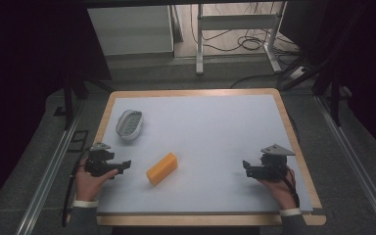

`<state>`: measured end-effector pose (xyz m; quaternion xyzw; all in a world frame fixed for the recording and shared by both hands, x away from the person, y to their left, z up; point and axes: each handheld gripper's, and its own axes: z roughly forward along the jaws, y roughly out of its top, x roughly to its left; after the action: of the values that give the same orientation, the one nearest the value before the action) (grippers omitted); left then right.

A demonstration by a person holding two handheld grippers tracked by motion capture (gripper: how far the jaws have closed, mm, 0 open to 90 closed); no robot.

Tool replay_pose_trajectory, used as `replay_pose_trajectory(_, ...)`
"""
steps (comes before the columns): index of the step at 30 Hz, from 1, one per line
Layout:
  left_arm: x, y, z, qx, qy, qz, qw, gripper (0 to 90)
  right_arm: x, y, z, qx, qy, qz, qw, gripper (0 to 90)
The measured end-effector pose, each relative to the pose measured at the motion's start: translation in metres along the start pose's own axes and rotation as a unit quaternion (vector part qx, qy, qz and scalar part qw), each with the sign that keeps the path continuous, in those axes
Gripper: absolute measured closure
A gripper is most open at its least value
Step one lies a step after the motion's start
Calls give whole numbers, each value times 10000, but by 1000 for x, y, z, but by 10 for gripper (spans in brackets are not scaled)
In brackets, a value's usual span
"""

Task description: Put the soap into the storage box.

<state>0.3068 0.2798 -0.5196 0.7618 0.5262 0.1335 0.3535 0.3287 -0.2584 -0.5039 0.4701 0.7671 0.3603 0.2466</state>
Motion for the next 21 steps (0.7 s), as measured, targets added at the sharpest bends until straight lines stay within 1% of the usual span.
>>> replay_pose_trajectory(3, 0, -1, 1, 29, 29, 27, 10000, 175, -1, 1, 0, -29, 2, -8, 10000, 53)
replay_pose_trajectory(4, 0, -1, 2, 74, 78, 50, 9999, 176, -2, -1, 2, 7, 79, 10, 10000, 55)
replay_pose_trajectory(5, 0, -1, 2, 74, 78, 50, 9999, 176, -2, -1, 2, 7, 79, 10, 10000, 55)
replay_pose_trajectory(6, -2, -2, 2, 79, 82, 65, 9999, 176, -3, -3, 3, 85, 291, 99, 9995, 55)
replay_pose_trajectory(11, -5, -1, 0, 72, 42, 102, 9999, 175, -3, -4, 3, 104, 283, 152, 9994, 55)
replay_pose_trajectory(12, -5, -1, -2, 66, 49, 123, 9999, 175, -4, -4, 0, 34, 227, 145, 9996, 56)
replay_pose_trajectory(13, -5, -1, -2, 66, 49, 123, 9999, 175, -4, -4, 0, 34, 227, 145, 9996, 56)
replay_pose_trajectory(14, -5, -1, -5, -4, 63, 181, 9998, 172, -5, -3, -2, 2, 129, 117, 9998, 58)
replay_pose_trajectory(15, -5, -1, -5, -4, 63, 181, 9998, 170, -5, -3, -2, 2, 129, 117, 9998, 58)
replay_pose_trajectory(16, -4, -1, -8, -82, 72, 182, 9998, 169, -7, -4, -2, -11, 82, 160, 9998, 58)
replay_pose_trajectory(17, -3, -1, -10, -99, 79, 170, 9998, 169, -8, -5, -3, -24, 57, 209, 9998, 58)
replay_pose_trajectory(21, -2, -2, -12, -121, 48, 131, 9998, 169, -8, -6, -3, -27, 36, 227, 9997, 58)
